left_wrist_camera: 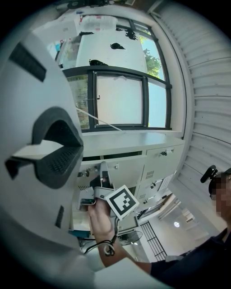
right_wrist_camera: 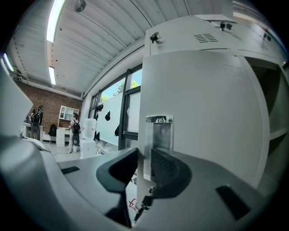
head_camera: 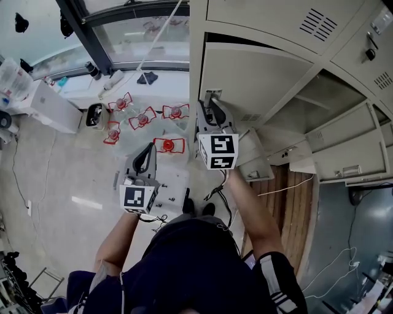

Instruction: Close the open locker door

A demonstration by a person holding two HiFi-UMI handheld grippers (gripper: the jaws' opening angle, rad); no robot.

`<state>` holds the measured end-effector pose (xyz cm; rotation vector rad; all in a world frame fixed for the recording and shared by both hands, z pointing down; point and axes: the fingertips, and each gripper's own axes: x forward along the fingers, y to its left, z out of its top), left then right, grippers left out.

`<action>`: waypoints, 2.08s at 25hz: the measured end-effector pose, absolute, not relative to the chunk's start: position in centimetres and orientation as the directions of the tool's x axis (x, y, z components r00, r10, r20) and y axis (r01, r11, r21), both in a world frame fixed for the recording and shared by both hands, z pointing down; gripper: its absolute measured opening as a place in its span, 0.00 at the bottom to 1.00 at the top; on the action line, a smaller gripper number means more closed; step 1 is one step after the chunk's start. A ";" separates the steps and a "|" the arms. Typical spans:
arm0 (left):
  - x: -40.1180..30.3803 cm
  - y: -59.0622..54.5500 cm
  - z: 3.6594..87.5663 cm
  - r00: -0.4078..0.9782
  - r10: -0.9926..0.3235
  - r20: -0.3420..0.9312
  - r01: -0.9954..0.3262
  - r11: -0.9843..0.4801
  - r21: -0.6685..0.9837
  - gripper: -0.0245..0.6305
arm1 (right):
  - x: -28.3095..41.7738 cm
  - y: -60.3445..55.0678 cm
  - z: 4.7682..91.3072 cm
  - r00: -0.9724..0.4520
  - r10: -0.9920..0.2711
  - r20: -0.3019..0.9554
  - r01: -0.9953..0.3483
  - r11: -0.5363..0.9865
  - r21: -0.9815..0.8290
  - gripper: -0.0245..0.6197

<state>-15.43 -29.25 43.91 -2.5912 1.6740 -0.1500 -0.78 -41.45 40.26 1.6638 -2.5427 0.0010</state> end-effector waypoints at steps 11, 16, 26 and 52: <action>-15.7 -29.9 44.1 0.407 -0.912 0.054 -0.906 -0.411 -0.102 0.04 | -0.9 -42.3 40.2 -0.442 -0.892 0.091 -0.895 0.446 0.025 0.17; -15.7 -30.2 44.2 0.409 -0.911 0.057 -0.905 -0.412 -0.104 0.04 | -0.9 -42.6 40.2 -0.465 -0.879 0.100 -0.884 0.468 0.002 0.16; -15.8 -30.7 44.4 0.403 -0.913 0.061 -0.908 -0.408 -0.101 0.04 | -0.8 -43.5 40.2 -0.491 -0.866 0.092 -0.871 0.488 -0.052 0.15; -16.4 -31.9 44.9 0.388 -0.919 0.073 -0.915 -0.393 -0.087 0.04 | -0.6 -44.6 39.9 -0.337 -0.936 0.102 -0.930 0.348 0.120 0.12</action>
